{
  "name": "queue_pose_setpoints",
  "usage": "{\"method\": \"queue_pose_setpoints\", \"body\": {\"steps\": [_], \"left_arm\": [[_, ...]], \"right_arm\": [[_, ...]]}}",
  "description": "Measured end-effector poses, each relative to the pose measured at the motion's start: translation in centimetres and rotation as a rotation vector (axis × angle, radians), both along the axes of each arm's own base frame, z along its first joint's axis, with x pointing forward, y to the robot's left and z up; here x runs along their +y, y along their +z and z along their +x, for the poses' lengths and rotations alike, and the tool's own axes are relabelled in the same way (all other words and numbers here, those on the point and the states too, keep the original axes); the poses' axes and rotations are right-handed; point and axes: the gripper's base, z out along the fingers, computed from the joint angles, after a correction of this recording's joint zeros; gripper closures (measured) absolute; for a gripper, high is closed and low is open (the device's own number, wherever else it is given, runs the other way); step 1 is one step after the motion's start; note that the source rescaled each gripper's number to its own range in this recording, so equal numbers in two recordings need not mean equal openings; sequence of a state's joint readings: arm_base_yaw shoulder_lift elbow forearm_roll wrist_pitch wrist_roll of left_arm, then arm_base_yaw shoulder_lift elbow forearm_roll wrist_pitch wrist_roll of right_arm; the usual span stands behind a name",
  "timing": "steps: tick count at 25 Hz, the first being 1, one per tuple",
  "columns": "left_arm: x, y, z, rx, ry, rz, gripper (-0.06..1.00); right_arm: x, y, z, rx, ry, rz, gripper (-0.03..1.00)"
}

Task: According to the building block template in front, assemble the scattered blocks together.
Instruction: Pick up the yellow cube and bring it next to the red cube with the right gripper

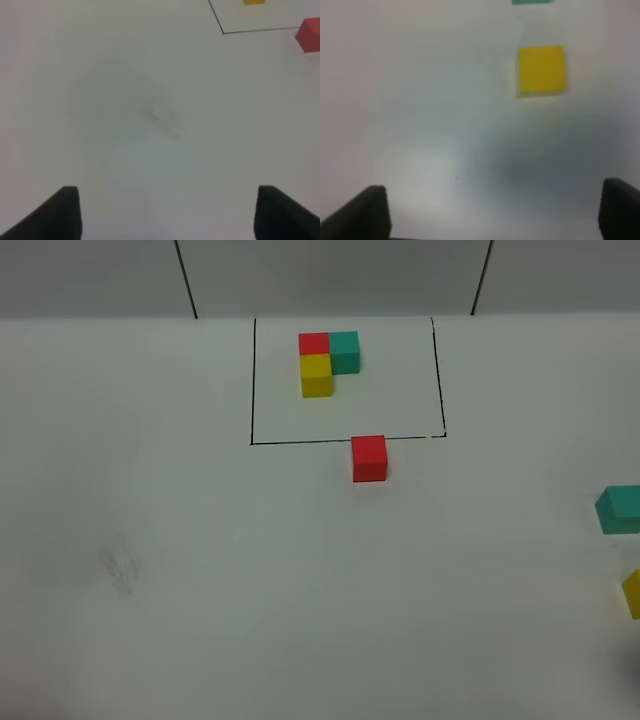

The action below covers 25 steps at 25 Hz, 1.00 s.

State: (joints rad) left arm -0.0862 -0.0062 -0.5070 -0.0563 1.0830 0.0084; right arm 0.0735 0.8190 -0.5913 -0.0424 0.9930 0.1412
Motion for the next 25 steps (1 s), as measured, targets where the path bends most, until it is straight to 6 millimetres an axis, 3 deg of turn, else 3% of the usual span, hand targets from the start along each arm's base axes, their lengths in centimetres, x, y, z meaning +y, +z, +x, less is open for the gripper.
{"method": "queue_pose_setpoints", "body": {"steps": [4, 8, 18, 25], "left_arm": [[0.0, 0.0, 0.0, -0.001, 0.0, 0.0, 0.37], [0.0, 0.0, 0.0, -0.001, 0.0, 0.0, 0.37], [0.0, 0.0, 0.0, -0.001, 0.0, 0.0, 0.37], [0.0, 0.0, 0.0, -0.001, 0.0, 0.0, 0.37]], "right_arm": [[-0.1, -2.7, 5.3, 0.171, 0.017, -0.08, 0.25], [-0.3, -4.9, 7.8, 0.242, 0.019, -0.11, 0.25], [-2.0, -5.5, 8.9, 0.172, 0.016, -0.013, 0.25], [-2.6, -7.4, 8.7, 0.208, 0.013, 0.013, 0.25]]}}
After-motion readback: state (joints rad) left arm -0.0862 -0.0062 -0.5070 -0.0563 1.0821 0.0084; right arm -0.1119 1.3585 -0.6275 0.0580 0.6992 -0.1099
